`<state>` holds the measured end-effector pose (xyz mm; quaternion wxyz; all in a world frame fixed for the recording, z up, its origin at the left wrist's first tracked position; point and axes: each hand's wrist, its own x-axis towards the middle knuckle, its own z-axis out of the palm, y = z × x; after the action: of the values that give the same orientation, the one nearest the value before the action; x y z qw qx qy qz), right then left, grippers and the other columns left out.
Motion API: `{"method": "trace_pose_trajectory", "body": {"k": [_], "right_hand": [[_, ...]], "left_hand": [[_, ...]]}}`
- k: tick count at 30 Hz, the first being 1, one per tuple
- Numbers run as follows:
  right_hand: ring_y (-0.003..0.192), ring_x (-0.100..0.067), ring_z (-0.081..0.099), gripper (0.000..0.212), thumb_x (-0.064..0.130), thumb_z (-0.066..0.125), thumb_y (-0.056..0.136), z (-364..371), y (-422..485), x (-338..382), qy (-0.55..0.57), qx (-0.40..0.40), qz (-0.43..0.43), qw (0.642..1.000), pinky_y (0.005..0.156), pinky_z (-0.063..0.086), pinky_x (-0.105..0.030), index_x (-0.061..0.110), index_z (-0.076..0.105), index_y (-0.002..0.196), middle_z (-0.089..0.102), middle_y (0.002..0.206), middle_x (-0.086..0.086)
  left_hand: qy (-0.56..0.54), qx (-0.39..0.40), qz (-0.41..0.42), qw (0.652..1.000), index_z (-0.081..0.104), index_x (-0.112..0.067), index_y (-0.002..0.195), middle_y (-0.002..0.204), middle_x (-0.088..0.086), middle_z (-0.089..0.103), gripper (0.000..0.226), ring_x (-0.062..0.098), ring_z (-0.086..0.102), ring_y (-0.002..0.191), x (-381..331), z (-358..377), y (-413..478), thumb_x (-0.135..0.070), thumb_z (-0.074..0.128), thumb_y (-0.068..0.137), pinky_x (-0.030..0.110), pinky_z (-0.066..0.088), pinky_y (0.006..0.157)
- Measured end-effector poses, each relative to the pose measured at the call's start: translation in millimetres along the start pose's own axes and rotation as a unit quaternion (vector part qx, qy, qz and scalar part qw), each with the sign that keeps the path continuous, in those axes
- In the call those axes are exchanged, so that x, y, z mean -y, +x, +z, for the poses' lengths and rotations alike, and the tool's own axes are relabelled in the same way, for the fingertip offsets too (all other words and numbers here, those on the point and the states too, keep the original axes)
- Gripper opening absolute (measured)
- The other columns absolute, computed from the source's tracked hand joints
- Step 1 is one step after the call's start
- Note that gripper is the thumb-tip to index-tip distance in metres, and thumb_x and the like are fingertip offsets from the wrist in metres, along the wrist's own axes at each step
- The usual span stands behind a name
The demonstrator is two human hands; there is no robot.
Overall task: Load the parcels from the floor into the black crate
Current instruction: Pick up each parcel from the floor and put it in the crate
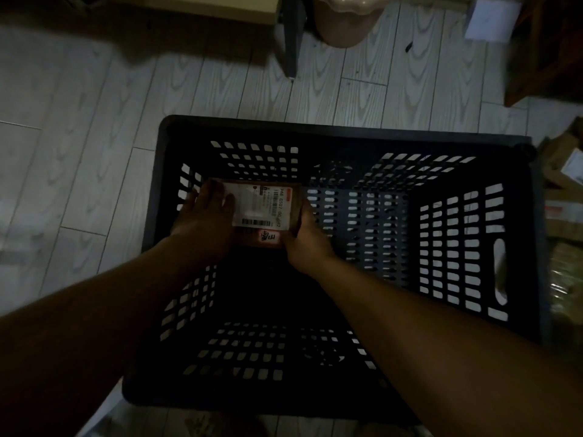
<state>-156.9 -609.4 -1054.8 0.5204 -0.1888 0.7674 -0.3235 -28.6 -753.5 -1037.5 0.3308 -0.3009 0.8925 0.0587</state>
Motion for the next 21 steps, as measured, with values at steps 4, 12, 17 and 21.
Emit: {"method": "trace_pose_trajectory", "body": {"k": [4, 12, 17, 21], "right_hand": [[0.117, -0.018, 0.049, 0.07, 0.04, 0.057, 0.089, -27.6, -25.2, 6.0, -0.053, 0.003, 0.026, 0.998, 0.096, 0.039, -0.029, 0.03, 0.019, 0.147, 0.05, 0.129, 0.005], [0.127, -0.027, 0.044, 0.063, 0.043, 0.052, 0.091, -127.7, -174.1, 95.7, -0.174, -0.03, 0.062, 0.982, 0.102, 0.034, -0.027, 0.014, 0.034, 0.143, 0.042, 0.144, -0.011], [0.114, -0.023, 0.054, 0.052, 0.043, 0.054, 0.09, -173.5, -315.7, 162.3, -0.153, -0.072, 0.052, 0.984, 0.091, 0.039, -0.022, 0.018, 0.049, 0.135, 0.054, 0.133, -0.008], [0.116, -0.027, 0.052, 0.056, 0.043, 0.055, 0.089, -210.3, -425.0, 195.8, -0.164, -0.131, 0.043, 0.977, 0.083, 0.035, -0.024, 0.014, 0.046, 0.136, 0.052, 0.135, -0.011]], "left_hand": [[-0.051, -0.022, 0.009, 0.998, 0.003, -0.02, 0.148, 0.157, 0.008, -0.005, 0.082, 0.025, -0.011, 0.143, -4.1, -16.6, -21.2, -0.067, 0.028, 0.086, 0.043, -0.007, 0.111], [-0.199, 0.01, 0.008, 0.98, 0.017, -0.026, 0.148, 0.156, 0.003, 0.015, 0.087, 0.029, 0.01, 0.142, -11.9, -139.2, -137.6, -0.071, 0.034, 0.075, 0.052, 0.018, 0.114], [-0.233, 0.001, 0.052, 0.971, 0.021, -0.022, 0.147, 0.153, 0.009, 0.021, 0.078, 0.032, 0.017, 0.14, -25.7, -233.7, -247.3, -0.058, 0.049, 0.084, 0.051, 0.02, 0.114], [-0.223, -0.029, 0.066, 0.972, 0.029, -0.018, 0.143, 0.149, 0.011, 0.027, 0.072, 0.033, 0.022, 0.137, -45.7, -302.8, -326.1, -0.045, 0.06, 0.084, 0.051, 0.023, 0.112]]}}
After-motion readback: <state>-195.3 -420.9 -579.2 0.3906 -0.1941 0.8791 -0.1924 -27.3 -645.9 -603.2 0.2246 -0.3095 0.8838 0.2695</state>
